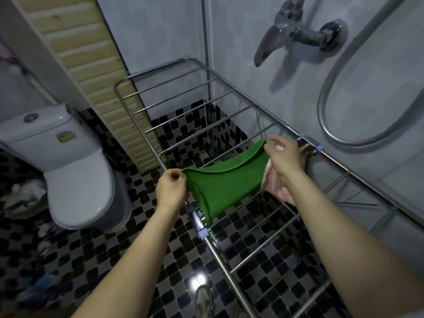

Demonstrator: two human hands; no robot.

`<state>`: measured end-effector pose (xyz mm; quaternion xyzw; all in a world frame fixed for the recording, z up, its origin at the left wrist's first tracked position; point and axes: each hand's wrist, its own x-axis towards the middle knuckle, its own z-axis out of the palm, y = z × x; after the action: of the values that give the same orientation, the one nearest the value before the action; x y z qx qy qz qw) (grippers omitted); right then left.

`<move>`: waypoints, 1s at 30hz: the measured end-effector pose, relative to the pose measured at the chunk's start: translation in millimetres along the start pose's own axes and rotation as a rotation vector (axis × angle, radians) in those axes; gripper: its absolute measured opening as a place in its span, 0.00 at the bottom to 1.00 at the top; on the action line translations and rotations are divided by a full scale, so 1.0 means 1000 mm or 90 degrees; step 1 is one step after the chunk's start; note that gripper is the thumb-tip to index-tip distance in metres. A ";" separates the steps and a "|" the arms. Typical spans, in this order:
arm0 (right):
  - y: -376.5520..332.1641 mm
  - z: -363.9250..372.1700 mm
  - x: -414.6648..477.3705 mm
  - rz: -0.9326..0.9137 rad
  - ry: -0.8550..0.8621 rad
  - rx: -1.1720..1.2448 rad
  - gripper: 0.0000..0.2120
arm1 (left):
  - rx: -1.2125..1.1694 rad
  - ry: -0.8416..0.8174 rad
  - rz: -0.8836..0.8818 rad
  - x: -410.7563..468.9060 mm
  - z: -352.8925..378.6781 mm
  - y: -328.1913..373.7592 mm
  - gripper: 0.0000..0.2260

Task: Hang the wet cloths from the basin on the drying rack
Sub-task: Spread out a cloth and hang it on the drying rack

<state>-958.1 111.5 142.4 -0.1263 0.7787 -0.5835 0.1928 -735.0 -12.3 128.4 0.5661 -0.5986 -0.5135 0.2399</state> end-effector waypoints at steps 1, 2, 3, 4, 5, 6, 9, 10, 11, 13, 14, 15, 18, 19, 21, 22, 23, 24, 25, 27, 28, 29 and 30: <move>0.007 0.002 0.000 0.010 0.005 -0.033 0.15 | 0.075 0.006 0.020 -0.001 0.000 -0.004 0.05; 0.014 0.001 0.001 0.020 0.024 -0.059 0.14 | 0.149 -0.002 0.053 -0.005 -0.002 -0.006 0.07; 0.019 -0.002 -0.001 0.031 0.045 -0.085 0.12 | 0.211 -0.032 0.087 -0.012 -0.004 -0.010 0.09; 0.024 -0.007 -0.003 0.044 0.069 -0.114 0.10 | 0.259 -0.083 0.114 -0.021 -0.005 -0.013 0.08; 0.027 -0.011 -0.006 0.062 0.087 -0.139 0.09 | 0.313 -0.138 0.134 -0.029 -0.006 -0.018 0.06; 0.031 -0.014 -0.007 0.075 0.094 -0.150 0.07 | 0.377 -0.182 0.158 -0.038 -0.006 -0.020 0.04; 0.044 -0.014 -0.012 0.133 0.028 -0.155 0.08 | 0.535 -0.203 0.252 -0.049 -0.002 -0.030 0.06; 0.053 -0.013 -0.010 0.158 -0.011 -0.150 0.12 | 0.545 -0.205 0.270 -0.051 0.000 -0.030 0.08; 0.058 -0.012 -0.009 0.186 -0.043 -0.146 0.17 | 0.549 -0.211 0.281 -0.050 0.001 -0.030 0.09; 0.076 -0.012 -0.001 0.200 -0.084 -0.129 0.20 | 0.545 -0.222 0.282 -0.048 0.003 -0.030 0.11; 0.081 -0.013 0.001 0.199 -0.093 -0.122 0.19 | 0.542 -0.222 0.283 -0.047 0.004 -0.030 0.12; 0.071 -0.013 -0.006 0.197 -0.095 -0.127 0.18 | 0.536 -0.215 0.284 -0.047 0.004 -0.031 0.12; 0.064 -0.020 -0.007 0.172 -0.064 -0.120 0.14 | 0.445 -0.187 0.235 -0.049 0.001 -0.032 0.09; 0.059 -0.023 -0.005 0.162 -0.051 -0.119 0.09 | 0.397 -0.172 0.213 -0.050 0.000 -0.032 0.08; 0.055 -0.025 0.004 0.127 -0.006 -0.110 0.04 | 0.306 -0.132 0.175 -0.053 -0.004 -0.031 0.06; 0.053 -0.026 0.009 0.110 0.011 -0.107 0.04 | 0.271 -0.116 0.164 -0.055 -0.007 -0.029 0.06; 0.049 -0.026 0.012 0.094 0.020 -0.112 0.05 | 0.242 -0.105 0.154 -0.058 -0.009 -0.028 0.06; 0.046 -0.025 0.016 0.082 0.036 -0.120 0.08 | 0.221 -0.099 0.144 -0.061 -0.012 -0.027 0.07; 0.043 -0.023 0.017 0.073 0.048 -0.134 0.09 | 0.208 -0.101 0.134 -0.063 -0.013 -0.027 0.07; 0.040 -0.018 0.019 0.044 0.048 -0.176 0.04 | 0.224 -0.127 0.121 -0.067 -0.013 -0.029 0.07; 0.039 -0.015 0.018 0.029 0.040 -0.204 0.04 | 0.266 -0.144 0.129 -0.067 -0.012 -0.031 0.07; 0.037 -0.012 0.017 0.014 0.028 -0.231 0.04 | 0.328 -0.154 0.149 -0.067 -0.011 -0.033 0.07; 0.039 -0.009 0.018 0.005 0.015 -0.247 0.04 | 0.394 -0.152 0.174 -0.067 -0.011 -0.034 0.08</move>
<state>-977.3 122.7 104.3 -0.1509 0.8792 -0.4233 0.1581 -694.5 51.3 121.5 0.4630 -0.8196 -0.3336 0.0519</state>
